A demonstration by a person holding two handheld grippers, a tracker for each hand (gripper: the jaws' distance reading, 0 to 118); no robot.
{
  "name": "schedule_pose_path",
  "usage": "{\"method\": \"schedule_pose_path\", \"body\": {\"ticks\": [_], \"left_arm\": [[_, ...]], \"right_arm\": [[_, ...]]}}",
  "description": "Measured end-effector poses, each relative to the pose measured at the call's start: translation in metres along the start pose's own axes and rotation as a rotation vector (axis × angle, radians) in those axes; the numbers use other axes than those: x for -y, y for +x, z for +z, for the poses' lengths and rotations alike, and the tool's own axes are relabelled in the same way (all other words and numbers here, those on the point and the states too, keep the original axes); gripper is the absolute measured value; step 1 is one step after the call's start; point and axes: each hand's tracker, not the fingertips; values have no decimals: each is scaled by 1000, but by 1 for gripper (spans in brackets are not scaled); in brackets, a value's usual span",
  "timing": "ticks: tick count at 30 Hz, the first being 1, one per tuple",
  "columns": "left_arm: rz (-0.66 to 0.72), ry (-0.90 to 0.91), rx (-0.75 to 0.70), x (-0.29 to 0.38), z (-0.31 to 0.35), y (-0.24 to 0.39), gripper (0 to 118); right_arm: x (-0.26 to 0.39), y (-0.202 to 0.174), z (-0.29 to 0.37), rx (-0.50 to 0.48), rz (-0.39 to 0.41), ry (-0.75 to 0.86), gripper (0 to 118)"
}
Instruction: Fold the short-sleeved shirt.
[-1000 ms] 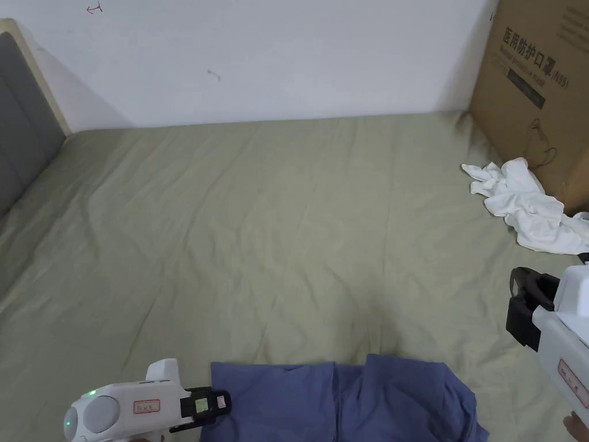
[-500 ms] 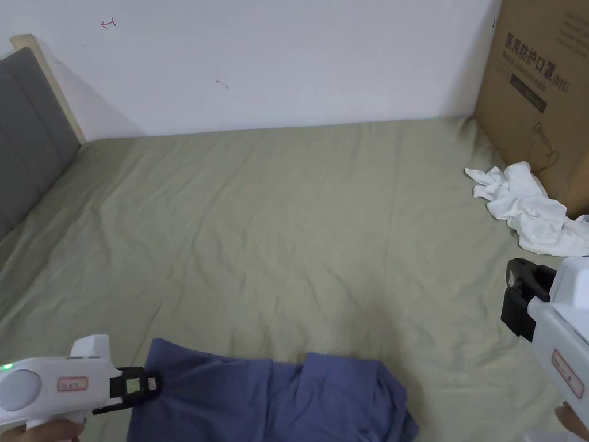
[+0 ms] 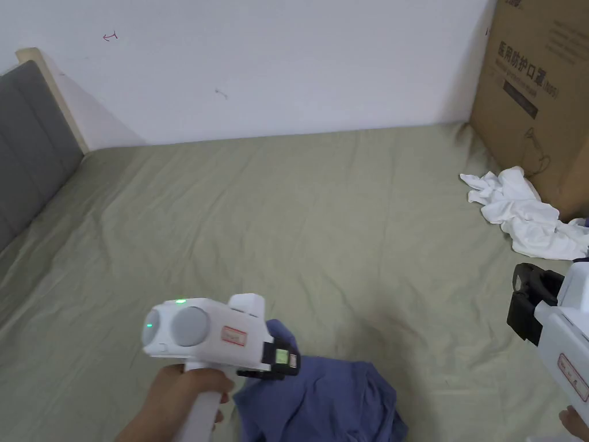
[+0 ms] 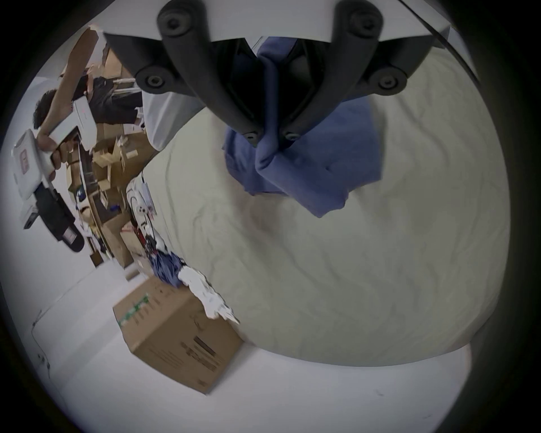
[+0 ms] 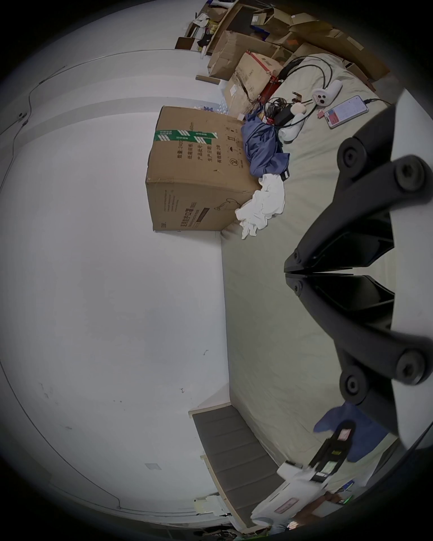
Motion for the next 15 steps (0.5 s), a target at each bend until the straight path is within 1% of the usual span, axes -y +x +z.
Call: {"method": "schedule_pose_path", "body": {"ticks": [3,6,10,11,13,14,15], "left_arm": [[-31,-39,16,-3,-36,25,6],[-25,-82,24,-2,-71,46,6],[-50,-149,-42,6,-119,64,8],[-49,-169,-72,9,-128,66,12],[-70,-175,-112,15,-144,74,30],[-82,-161,-117,18,-147,76,41],[-96,-157,-106,21,-148,79,59]], "right_arm": [[2,8,4,15,-6,-3,0],[5,14,6,27,-9,-11,0],[7,19,10,41,-15,-20,0],[7,19,11,43,-17,-19,0],[7,20,12,47,-14,-21,0],[7,21,12,49,-12,-20,0],[7,21,12,50,-12,-22,0]]}}
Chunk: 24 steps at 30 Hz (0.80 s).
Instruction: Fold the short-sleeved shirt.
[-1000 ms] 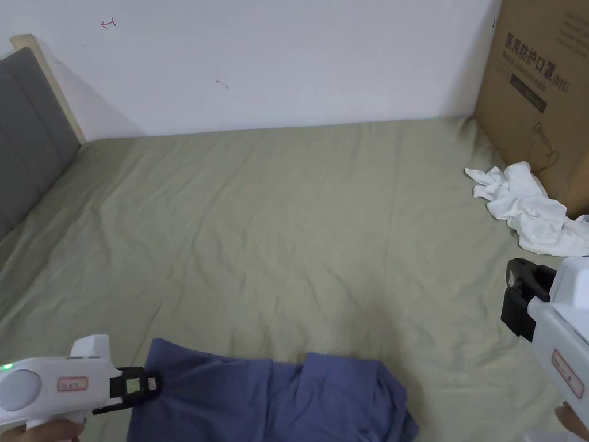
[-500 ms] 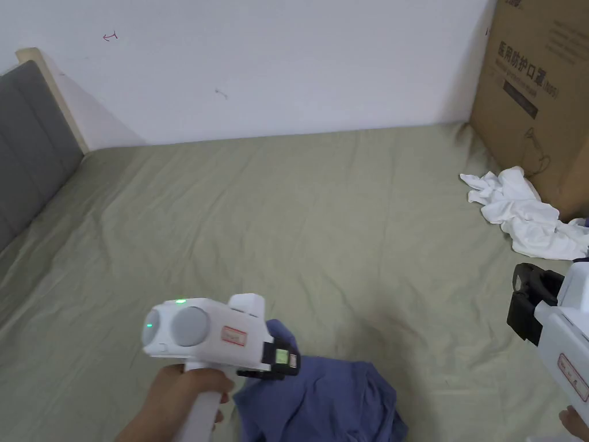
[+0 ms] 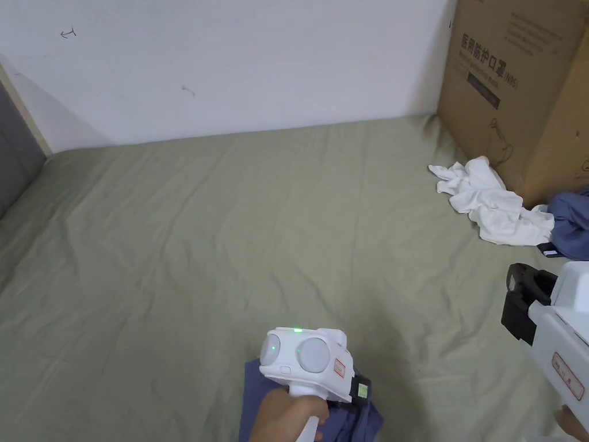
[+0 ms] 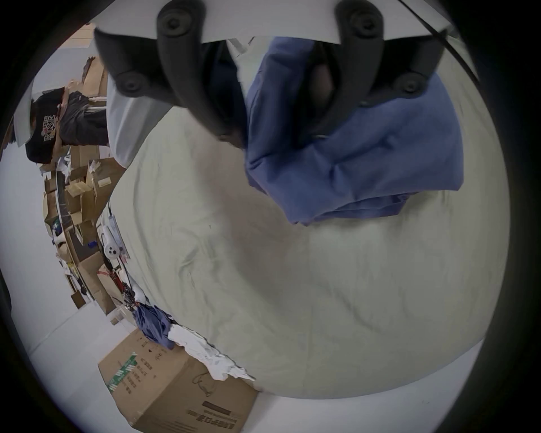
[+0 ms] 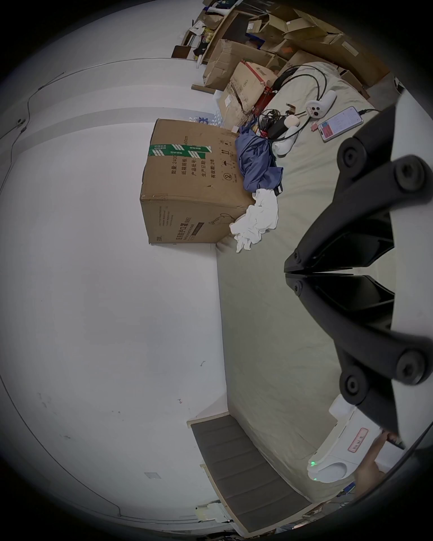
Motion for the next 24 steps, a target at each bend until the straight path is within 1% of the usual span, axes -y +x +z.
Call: {"method": "schedule_pose_path", "body": {"ticks": [1,2,3,9,11,13,17,18,19,20,21,22,24], "left_arm": [[-6,10,9,2,2,4,71],[-7,21,15,3,4,6,77],[-9,33,17,4,10,8,79],[-40,272,55,10,75,-2,79],[-51,358,33,16,96,-12,79],[-71,427,-20,23,112,-23,79],[-107,531,-120,40,118,-44,77],[-114,557,-139,46,115,-50,69],[-113,585,-147,52,112,-55,59],[-112,593,-141,56,108,-59,43],[-108,588,-141,60,101,-63,21],[-97,588,-140,64,95,-67,11],[-72,589,-128,72,82,-72,1]], "right_arm": [[0,0,0,0,0,-2,0],[0,1,0,2,-1,-3,0],[0,1,0,3,-1,-4,0],[-3,1,2,2,3,2,0],[-5,-1,3,1,5,8,0],[-7,-3,4,-3,7,13,0],[-10,-6,4,-12,8,22,0],[-11,-7,4,-12,11,22,0],[-11,-7,4,-15,12,23,0],[-11,-7,4,-18,12,23,0],[-11,-8,4,-19,12,22,0],[-11,-8,4,-19,13,21,0],[-10,-9,3,-20,14,19,0]]}}
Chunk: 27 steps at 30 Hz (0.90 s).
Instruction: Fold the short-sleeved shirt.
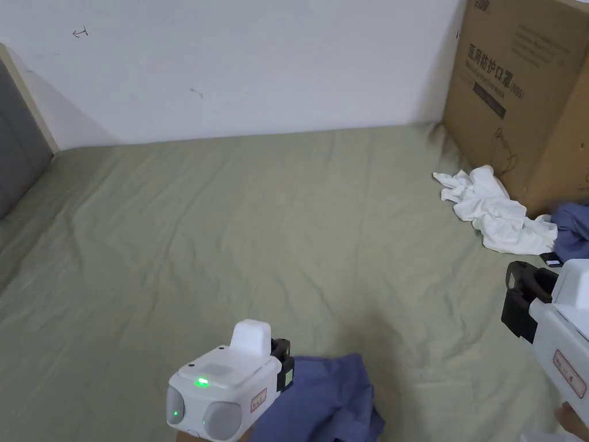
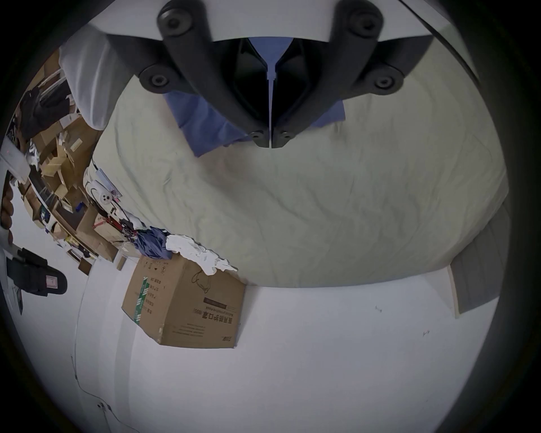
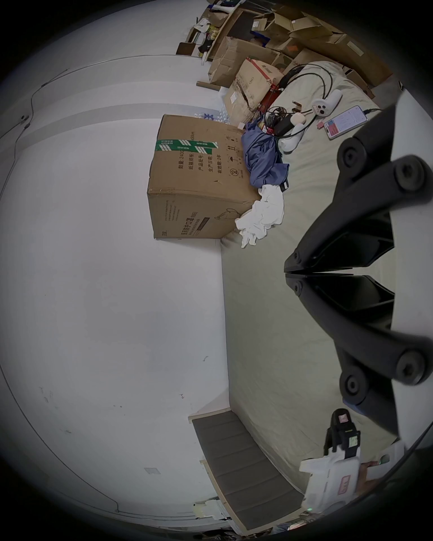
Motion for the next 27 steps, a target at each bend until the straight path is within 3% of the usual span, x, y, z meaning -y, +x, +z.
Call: {"method": "schedule_pose_path", "body": {"ticks": [8,15,27], "left_arm": [[18,-31,8,44,-28,15,0],[-81,-108,82,72,-56,58,0],[-102,-127,106,79,-63,100,0]], "right_arm": [[4,2,1,4,1,-15,0],[6,11,2,20,10,-28,0],[7,15,1,34,11,-40,0]]}}
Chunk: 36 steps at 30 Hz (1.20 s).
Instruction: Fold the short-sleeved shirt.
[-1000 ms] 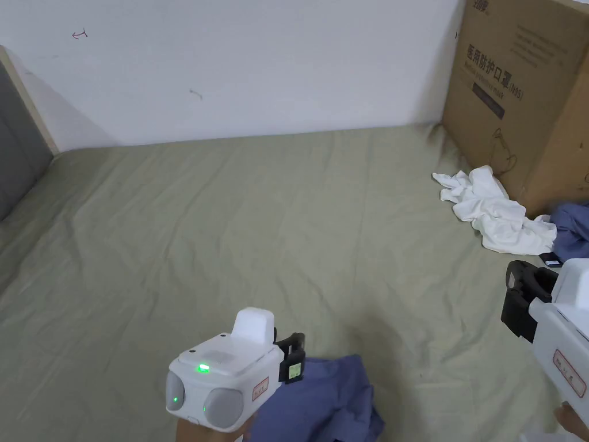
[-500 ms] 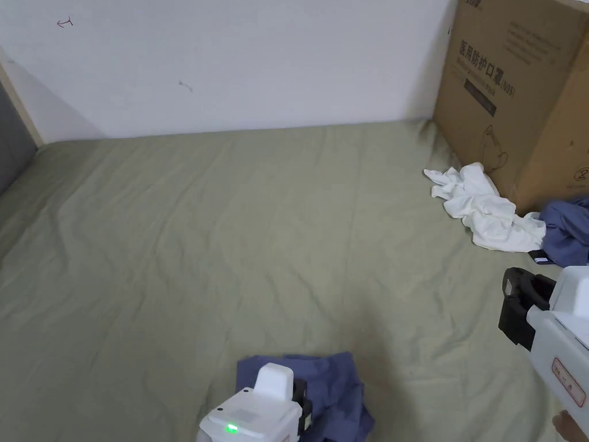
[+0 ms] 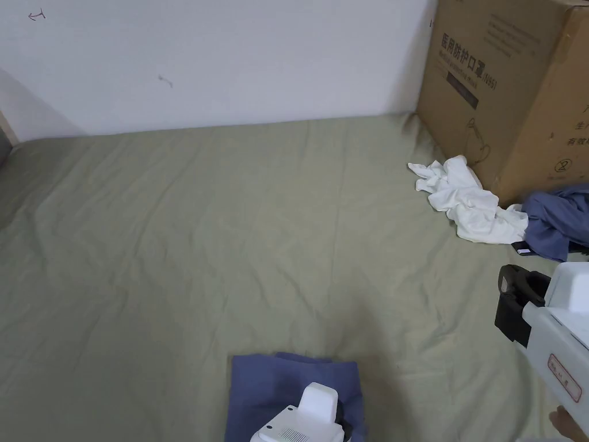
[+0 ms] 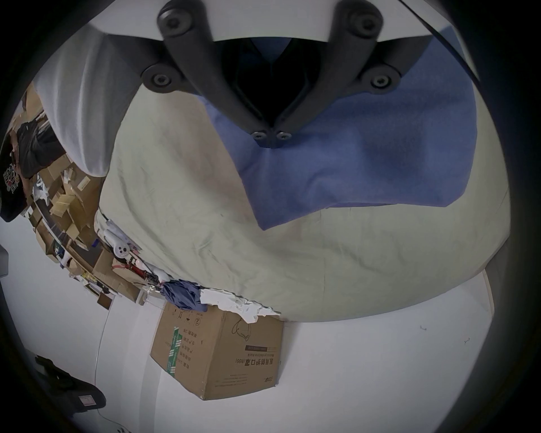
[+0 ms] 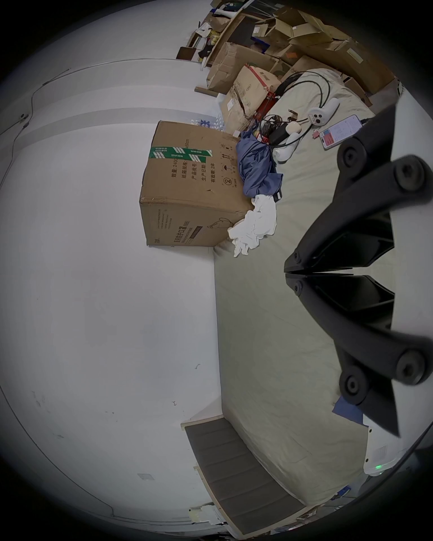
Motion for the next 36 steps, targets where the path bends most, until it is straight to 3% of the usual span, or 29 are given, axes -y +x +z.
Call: {"method": "schedule_pose_path", "body": {"ticks": [7,11,24,29,36], "left_arm": [[27,186,81,-32,55,-2,0],[31,328,40,-67,100,-20,0],[43,678,-273,-122,218,-112,0],[53,712,-416,-114,233,-137,0],[95,723,-456,-105,242,-153,0]], "right_arm": [[-6,-14,5,-27,3,19,0],[-11,-26,9,-50,2,44,0],[-27,-69,17,-88,17,169,0],[-29,-80,18,-83,26,208,0],[-24,-89,13,-102,28,204,0]]}}
